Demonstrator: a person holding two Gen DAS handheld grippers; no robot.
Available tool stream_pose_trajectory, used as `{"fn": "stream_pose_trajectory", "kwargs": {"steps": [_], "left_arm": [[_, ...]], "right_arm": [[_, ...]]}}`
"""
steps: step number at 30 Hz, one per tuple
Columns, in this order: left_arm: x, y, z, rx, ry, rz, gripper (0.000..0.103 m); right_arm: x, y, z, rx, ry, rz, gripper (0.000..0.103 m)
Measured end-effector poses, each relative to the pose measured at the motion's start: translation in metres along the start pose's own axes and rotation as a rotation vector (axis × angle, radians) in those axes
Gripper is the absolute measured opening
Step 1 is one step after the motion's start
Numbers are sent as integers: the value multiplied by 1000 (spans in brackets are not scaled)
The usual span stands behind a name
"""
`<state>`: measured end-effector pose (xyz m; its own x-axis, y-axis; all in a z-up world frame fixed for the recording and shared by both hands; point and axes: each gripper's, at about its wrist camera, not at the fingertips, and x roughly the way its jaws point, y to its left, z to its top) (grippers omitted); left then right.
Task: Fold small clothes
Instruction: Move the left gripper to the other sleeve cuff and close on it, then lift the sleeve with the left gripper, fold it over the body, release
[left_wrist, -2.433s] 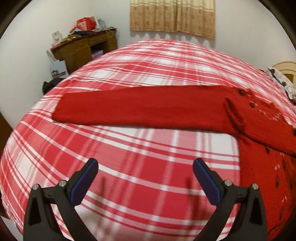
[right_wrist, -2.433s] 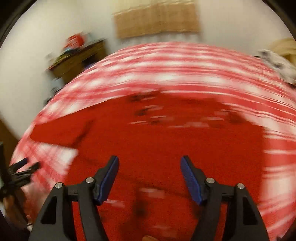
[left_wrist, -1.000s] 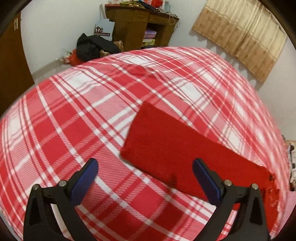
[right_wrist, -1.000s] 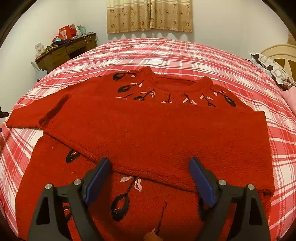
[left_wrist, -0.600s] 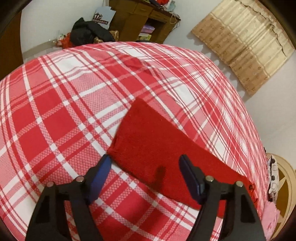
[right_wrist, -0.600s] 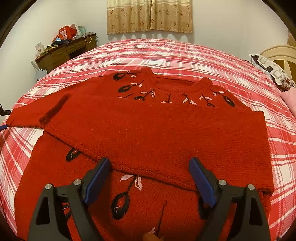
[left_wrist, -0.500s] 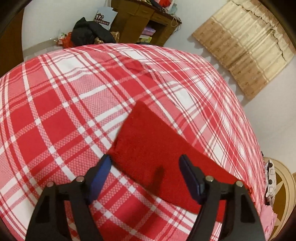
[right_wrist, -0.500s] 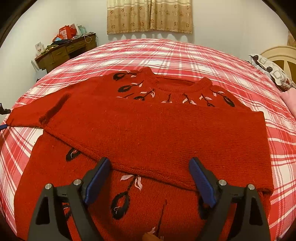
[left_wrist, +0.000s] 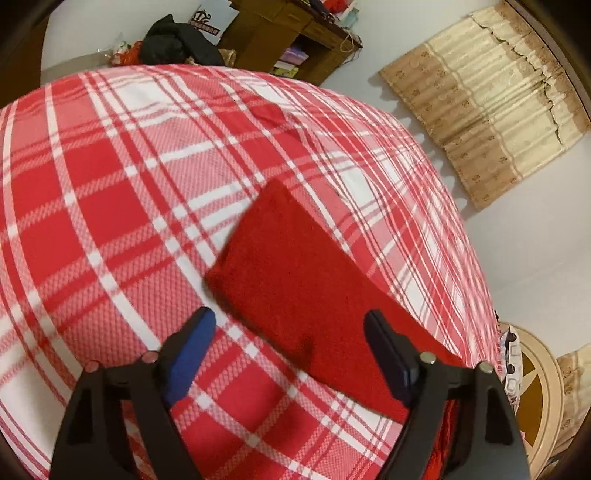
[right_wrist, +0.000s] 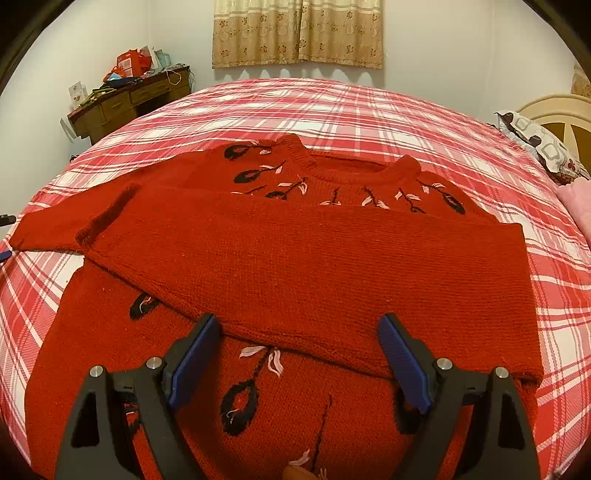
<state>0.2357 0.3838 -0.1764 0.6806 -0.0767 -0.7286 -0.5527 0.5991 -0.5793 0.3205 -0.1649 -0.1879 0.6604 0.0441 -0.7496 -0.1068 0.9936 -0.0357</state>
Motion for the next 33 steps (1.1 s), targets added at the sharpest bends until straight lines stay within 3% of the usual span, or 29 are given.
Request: {"fn": "stream_pose_trajectory", "kwargs": {"steps": [2, 3, 7, 8, 12, 17, 19, 23, 33], "left_arm": [[4, 2, 3, -21, 3, -31, 90], [6, 5, 7, -46, 5, -78, 98], [8, 6, 17, -91, -39, -155, 98], [9, 4, 17, -88, -48, -165, 95], [20, 2, 16, -77, -26, -187, 61], [18, 10, 13, -104, -23, -188, 33], [19, 13, 13, -101, -8, -194, 14], [14, 10, 13, -66, -24, -185, 6], [-1, -33, 6, 67, -45, -225, 5]], "right_arm": [[0, 1, 0, -2, 0, -3, 88], [0, 1, 0, -2, 0, -4, 88], [-1, 1, 0, 0, -3, -15, 88], [-1, 1, 0, 0, -3, -17, 88], [-1, 1, 0, 1, -3, -20, 88], [-1, 0, -1, 5, -3, -16, 88], [-1, 0, -1, 5, -2, -17, 88], [-1, 0, -1, 6, -2, -16, 88], [0, 0, -1, 8, 2, -16, 89]]}}
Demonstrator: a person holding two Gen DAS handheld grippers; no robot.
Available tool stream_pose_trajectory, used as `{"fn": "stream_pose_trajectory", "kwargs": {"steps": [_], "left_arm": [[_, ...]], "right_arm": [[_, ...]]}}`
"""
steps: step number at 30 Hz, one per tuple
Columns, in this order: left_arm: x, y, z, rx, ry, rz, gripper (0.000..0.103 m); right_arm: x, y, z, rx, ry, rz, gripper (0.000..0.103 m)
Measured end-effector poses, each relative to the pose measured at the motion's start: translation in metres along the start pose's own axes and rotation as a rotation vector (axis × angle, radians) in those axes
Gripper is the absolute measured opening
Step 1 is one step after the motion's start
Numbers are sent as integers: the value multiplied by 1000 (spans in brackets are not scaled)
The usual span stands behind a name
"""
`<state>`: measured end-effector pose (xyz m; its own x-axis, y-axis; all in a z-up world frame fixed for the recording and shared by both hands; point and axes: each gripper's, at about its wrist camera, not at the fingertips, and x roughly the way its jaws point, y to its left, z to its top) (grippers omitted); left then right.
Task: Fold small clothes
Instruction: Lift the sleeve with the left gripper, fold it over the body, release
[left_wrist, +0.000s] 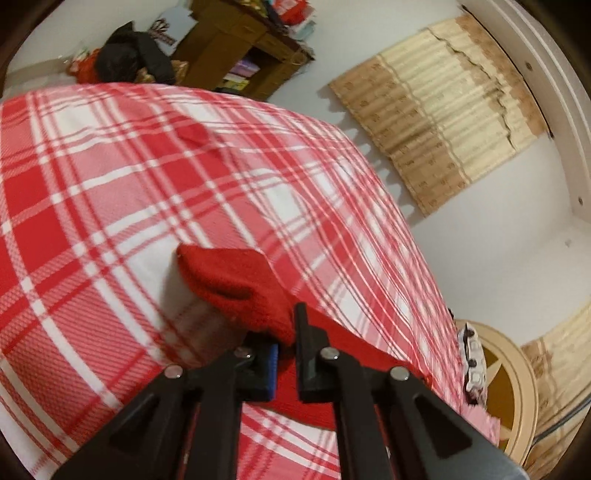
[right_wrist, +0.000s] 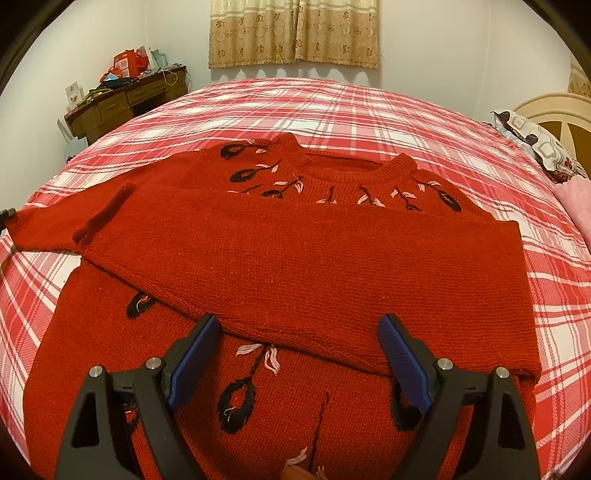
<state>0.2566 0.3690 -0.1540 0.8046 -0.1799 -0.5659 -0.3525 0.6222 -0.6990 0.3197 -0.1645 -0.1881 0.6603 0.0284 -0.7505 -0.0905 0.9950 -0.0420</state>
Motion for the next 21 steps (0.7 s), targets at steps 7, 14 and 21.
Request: {"fn": "stream_pose_trajectory", "kwargs": {"steps": [7, 14, 21], "left_arm": [[0, -33, -6, 86, 25, -39, 5], [-8, -78, -7, 173, 8, -69, 5], [-15, -130, -12, 239, -9, -137, 5]], "right_arm": [[-11, -7, 3, 37, -44, 10, 89], [-71, -35, 14, 160, -174, 69, 89], [-101, -62, -5, 195, -181, 47, 89]]}}
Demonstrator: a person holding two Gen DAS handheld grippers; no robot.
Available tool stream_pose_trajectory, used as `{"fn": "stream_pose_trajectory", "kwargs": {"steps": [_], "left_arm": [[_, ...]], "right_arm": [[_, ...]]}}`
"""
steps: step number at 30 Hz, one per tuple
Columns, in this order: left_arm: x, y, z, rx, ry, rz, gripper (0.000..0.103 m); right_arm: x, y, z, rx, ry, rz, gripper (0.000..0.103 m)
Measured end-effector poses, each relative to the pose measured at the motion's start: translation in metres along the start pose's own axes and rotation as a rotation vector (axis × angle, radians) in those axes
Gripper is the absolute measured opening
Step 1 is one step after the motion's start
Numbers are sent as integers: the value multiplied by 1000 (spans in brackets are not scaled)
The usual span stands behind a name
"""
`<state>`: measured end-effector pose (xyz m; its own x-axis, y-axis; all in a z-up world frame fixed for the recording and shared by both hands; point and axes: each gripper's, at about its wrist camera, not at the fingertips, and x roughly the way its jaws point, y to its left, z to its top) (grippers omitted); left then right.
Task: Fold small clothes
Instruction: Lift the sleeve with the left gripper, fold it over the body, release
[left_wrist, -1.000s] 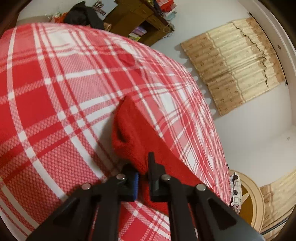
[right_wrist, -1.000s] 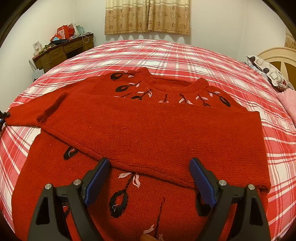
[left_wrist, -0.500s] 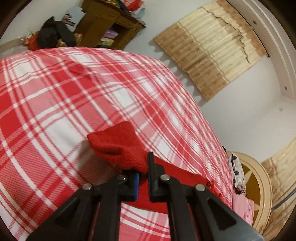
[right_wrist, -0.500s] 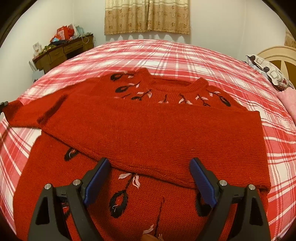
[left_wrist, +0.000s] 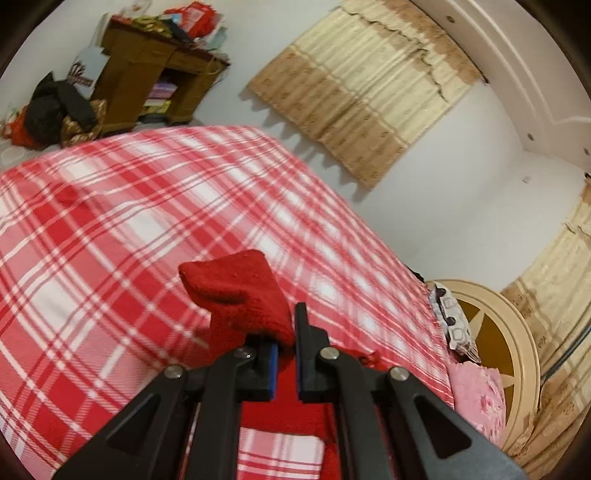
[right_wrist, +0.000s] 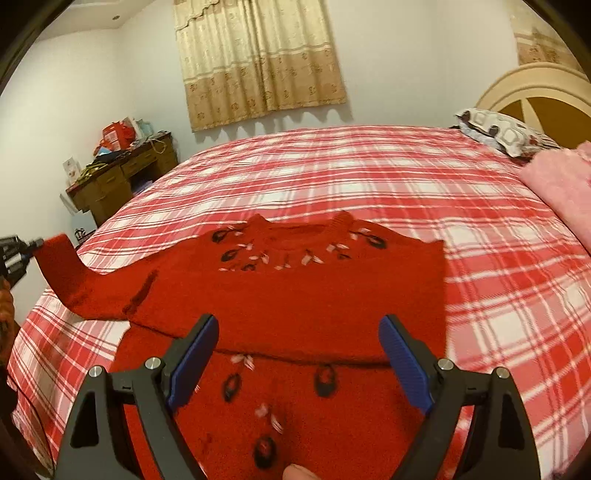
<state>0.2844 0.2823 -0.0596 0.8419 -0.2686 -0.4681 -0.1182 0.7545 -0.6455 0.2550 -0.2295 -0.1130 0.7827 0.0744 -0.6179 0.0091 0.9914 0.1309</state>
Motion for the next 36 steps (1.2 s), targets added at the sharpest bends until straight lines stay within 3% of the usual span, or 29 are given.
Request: {"fn": "stream_pose_trajectory", "kwargs": {"steps": [17, 36], "left_arm": [[2, -102, -5, 97, 9, -172, 5], [15, -216, -8, 164, 31, -353, 5]], "right_arm": [[-40, -33, -50, 15, 88, -30, 89], [-54, -35, -83, 45, 95, 69, 89]]}}
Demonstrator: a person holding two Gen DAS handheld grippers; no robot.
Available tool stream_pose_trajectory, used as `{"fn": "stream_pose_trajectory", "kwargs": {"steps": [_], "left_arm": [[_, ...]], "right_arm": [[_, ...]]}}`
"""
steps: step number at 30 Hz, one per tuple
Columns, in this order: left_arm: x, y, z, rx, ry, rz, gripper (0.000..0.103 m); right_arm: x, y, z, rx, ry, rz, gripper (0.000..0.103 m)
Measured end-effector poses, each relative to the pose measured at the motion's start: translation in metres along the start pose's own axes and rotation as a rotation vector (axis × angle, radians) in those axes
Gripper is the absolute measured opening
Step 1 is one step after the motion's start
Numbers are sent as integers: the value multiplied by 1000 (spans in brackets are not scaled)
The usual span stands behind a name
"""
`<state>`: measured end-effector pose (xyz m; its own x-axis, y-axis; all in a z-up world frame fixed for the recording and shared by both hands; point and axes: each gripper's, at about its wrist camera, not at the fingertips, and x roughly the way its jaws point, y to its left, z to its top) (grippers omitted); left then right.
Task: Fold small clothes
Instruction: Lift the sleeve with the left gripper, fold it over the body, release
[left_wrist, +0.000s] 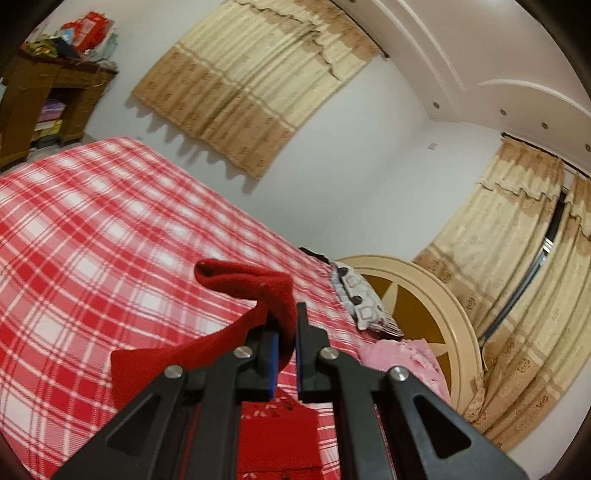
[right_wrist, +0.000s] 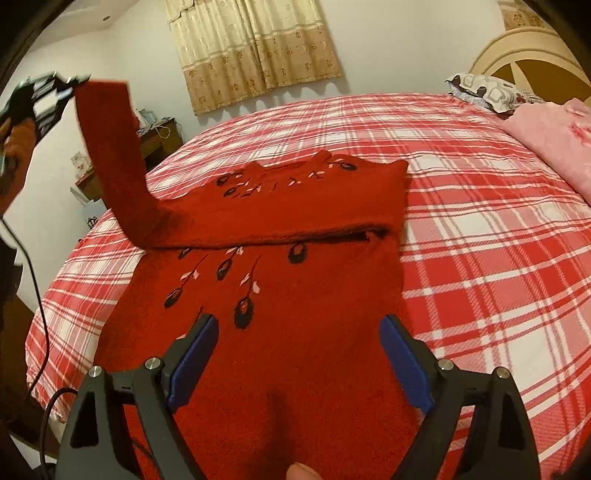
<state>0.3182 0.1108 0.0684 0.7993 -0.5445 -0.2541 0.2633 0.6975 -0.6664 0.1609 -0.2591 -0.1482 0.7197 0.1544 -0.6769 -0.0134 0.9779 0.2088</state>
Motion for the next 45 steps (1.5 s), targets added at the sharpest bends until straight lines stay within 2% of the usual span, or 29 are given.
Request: {"fn": "stream_pose_trajectory", "kwargs": {"steps": [8, 16, 18, 20, 24, 32, 37, 40, 45], "left_arm": [[36, -36, -17, 33, 49, -47, 5], [83, -73, -64, 48, 126, -90, 5], [97, -81, -83, 74, 146, -81, 5], [113, -87, -106, 116, 166, -42, 5], [146, -87, -149, 120, 255, -15, 5], [186, -101, -193, 218, 384, 40, 5], [197, -93, -214, 238, 475, 112, 8], [191, -87, -224, 224, 521, 97, 15], [164, -87, -227, 300, 534, 73, 18]], "right_arm": [[6, -6, -14, 33, 31, 28, 89], [16, -6, -22, 47, 65, 49, 89], [18, -6, -25, 54, 70, 56, 89], [20, -7, -27, 56, 74, 61, 89], [20, -6, -30, 51, 63, 64, 89], [21, -6, -35, 43, 42, 72, 91], [22, 0, -37, 3, 35, 48, 93], [23, 1, -38, -10, 29, 44, 95], [26, 6, -41, -50, 20, 30, 98]]}}
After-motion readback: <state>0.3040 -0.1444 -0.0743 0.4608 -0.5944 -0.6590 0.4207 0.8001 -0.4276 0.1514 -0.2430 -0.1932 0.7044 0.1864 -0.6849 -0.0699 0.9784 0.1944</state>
